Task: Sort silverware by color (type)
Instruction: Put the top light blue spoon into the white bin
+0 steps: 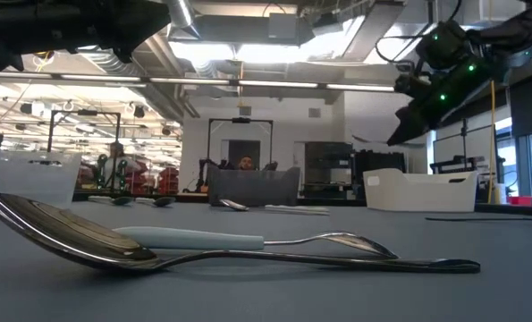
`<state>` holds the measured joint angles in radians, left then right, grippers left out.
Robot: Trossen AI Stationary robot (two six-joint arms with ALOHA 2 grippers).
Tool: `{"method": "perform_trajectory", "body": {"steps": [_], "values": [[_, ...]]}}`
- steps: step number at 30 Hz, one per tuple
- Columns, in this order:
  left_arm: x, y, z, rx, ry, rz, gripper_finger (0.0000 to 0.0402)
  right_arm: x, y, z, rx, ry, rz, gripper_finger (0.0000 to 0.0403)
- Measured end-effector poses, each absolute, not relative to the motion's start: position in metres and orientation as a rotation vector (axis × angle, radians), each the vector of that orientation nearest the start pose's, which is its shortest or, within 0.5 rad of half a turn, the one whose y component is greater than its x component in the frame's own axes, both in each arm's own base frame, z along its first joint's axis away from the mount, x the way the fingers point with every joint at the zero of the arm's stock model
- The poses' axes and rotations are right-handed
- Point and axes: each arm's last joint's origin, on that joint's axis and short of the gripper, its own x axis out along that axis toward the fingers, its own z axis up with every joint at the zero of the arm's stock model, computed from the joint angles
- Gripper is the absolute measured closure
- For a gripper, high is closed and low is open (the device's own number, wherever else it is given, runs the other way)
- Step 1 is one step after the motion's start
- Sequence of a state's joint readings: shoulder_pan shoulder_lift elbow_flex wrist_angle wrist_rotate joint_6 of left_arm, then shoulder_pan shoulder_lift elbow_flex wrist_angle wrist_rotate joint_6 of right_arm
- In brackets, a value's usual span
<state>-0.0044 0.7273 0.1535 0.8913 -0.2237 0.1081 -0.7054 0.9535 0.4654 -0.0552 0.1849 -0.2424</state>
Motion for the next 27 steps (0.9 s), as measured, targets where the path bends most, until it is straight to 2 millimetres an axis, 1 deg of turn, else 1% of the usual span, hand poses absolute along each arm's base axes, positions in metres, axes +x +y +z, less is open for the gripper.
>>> {"method": "perform_trajectory", "body": {"steps": [7, 10, 18, 27], "values": [[0.152, 0.006, 0.226, 0.070, -0.304, 0.236, 0.0296, 0.133, -0.136, 0.195, -0.051, 0.679, -0.856, 0.0371], [0.152, 0.006, 0.226, 0.070, -0.304, 0.236, 0.0296, 0.131, -0.138, 0.187, -0.036, 0.712, -0.869, 0.0371], [0.152, 0.006, 0.226, 0.070, -0.304, 0.237, 0.0296, 0.136, -0.144, 0.166, -0.016, 0.836, -0.885, 0.0371], [0.152, 0.006, 0.226, 0.070, -0.304, 0.237, 0.0296, 0.139, -0.148, 0.161, -0.019, 0.841, -0.899, 0.0365]]}}
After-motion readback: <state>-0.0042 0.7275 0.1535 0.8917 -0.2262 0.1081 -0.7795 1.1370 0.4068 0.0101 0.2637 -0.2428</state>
